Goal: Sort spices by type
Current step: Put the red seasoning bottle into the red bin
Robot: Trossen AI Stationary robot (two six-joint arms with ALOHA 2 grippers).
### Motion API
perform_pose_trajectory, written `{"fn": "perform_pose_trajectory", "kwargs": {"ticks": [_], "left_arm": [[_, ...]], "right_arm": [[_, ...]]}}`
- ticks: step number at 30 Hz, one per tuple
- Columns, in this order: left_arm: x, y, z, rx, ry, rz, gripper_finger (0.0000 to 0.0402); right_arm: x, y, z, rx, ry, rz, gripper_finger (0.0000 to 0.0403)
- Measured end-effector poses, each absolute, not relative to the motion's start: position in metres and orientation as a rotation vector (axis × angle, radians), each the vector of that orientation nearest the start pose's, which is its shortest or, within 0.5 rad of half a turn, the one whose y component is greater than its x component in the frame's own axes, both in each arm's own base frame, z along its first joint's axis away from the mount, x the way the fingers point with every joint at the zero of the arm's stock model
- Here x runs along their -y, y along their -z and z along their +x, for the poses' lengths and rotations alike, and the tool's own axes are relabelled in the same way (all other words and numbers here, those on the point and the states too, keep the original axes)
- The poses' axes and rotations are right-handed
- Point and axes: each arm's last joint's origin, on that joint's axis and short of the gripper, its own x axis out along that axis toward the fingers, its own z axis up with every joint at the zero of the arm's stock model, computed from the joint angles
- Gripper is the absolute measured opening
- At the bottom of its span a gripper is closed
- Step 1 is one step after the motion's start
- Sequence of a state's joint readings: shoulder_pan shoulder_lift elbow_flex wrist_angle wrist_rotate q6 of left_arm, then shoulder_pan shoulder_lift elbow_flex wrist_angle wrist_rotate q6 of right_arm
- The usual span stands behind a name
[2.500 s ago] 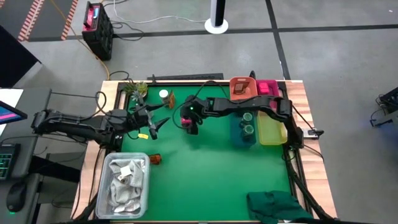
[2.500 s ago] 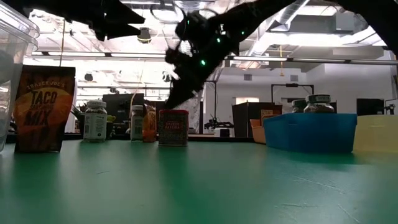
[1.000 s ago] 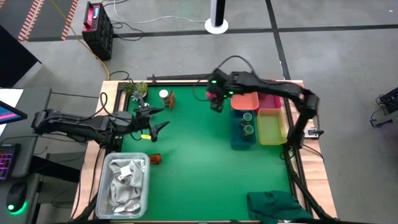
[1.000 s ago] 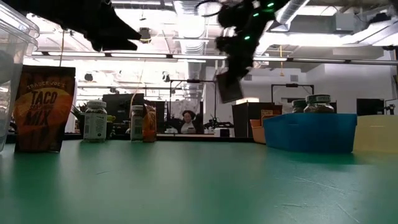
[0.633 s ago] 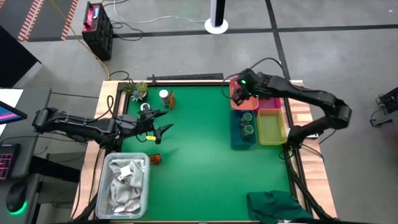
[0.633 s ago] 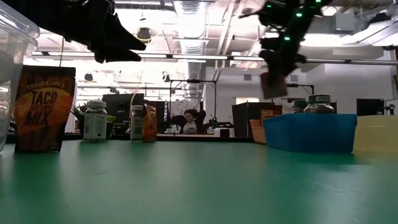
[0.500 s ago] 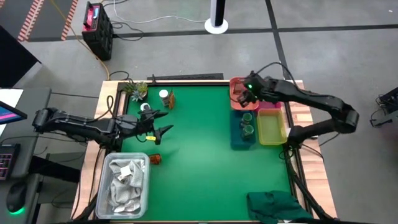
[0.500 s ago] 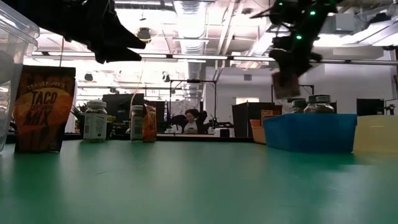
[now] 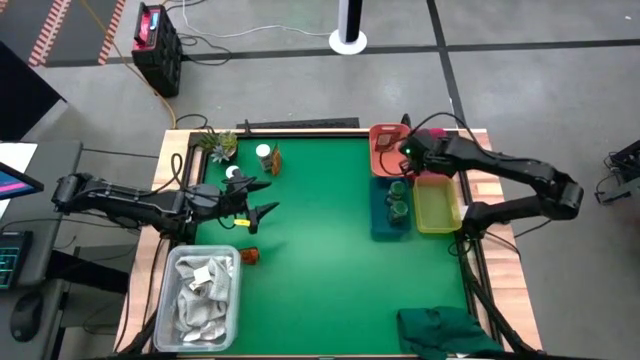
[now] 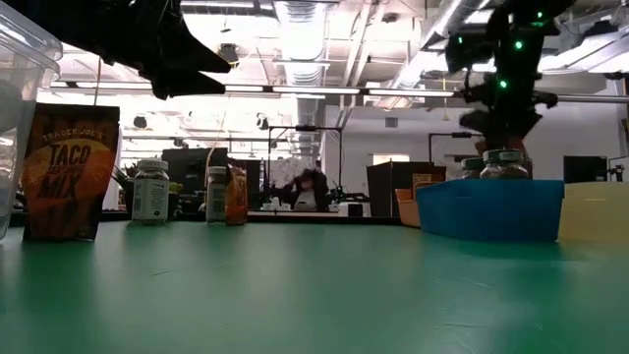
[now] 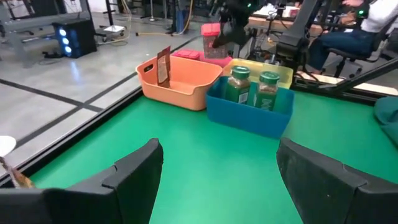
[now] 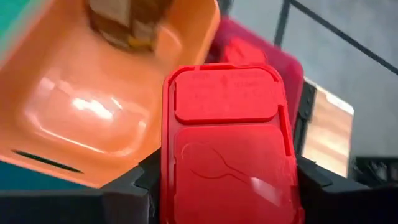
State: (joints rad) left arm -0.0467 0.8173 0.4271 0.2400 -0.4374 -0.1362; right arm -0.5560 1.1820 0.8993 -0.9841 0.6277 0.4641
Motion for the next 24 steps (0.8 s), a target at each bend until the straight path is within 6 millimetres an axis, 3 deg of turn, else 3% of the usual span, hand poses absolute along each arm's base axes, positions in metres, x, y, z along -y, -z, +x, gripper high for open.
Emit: {"fn": "perform_pose_trajectory", "kwargs": {"ticks": [6,17,24], "left_arm": [[-0.002,-0.245,0.182,-0.109,-0.376,-0.102,0.0302],[0.0,-0.246,0.182,-0.105,-0.368,-0.102,0.0302],[0.0,-0.246,0.183,-0.102,-0.368,-0.102,0.0302]], "right_arm": [[0.127,-0.227,0.15,-1.059,1.348,0.317,0.0229],[0.14,-0.227,0.142,-0.928,1.413,0.362,0.0229],[0.146,-0.22,0.15,-0.905,1.425,0.385,0.0229]]}}
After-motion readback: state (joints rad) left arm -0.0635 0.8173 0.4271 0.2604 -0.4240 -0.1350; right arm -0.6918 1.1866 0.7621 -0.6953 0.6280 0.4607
